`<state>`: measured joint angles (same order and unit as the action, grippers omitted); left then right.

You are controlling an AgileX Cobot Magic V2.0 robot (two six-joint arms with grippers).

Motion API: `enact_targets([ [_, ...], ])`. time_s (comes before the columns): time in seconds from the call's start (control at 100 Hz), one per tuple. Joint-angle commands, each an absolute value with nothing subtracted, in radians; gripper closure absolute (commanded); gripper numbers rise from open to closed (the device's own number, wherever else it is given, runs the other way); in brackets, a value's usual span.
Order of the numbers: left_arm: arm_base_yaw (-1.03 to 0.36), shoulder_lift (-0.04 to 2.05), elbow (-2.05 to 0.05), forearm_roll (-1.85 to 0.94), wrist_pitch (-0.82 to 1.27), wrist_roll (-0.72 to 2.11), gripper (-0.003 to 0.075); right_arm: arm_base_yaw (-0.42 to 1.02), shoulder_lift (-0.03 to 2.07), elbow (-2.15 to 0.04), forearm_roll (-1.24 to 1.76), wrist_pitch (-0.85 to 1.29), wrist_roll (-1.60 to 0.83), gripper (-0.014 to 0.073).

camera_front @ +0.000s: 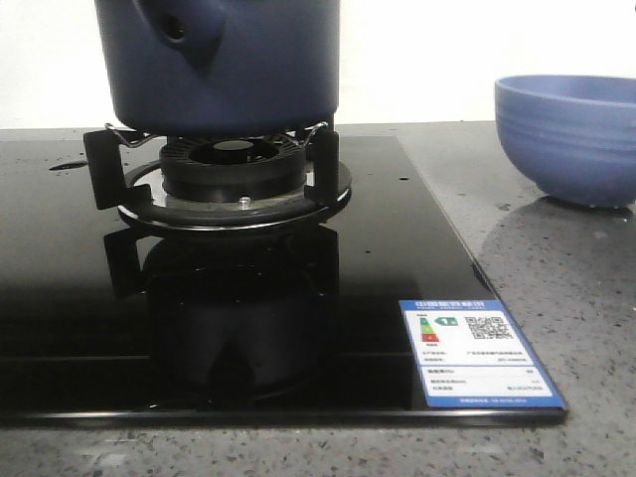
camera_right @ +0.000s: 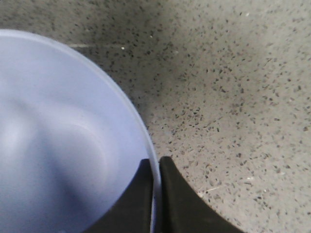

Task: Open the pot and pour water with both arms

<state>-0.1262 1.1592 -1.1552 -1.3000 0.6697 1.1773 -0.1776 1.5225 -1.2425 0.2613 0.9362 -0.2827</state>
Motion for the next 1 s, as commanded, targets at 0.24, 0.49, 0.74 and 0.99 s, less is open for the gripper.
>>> enact_targets([
  [0.24,-0.134,1.138,-1.194,-1.382,0.645,1.180,0.0369,-0.182,1.507,-1.266,0.260,0.897,-0.284,0.0631],
  [0.49,-0.134,1.138,-1.194,-1.382,0.652,1.180,0.0358,-0.182,1.497,-1.329,0.260,0.950,-0.275,0.0183],
  [0.74,-0.168,1.171,-1.194,-1.382,0.675,1.241,0.0331,-0.182,1.403,-1.431,0.300,1.010,-0.275,0.0113],
  [0.99,-0.276,1.277,-1.194,-1.392,0.643,1.441,0.0331,-0.182,1.262,-1.434,0.310,1.022,-0.275,0.0113],
])
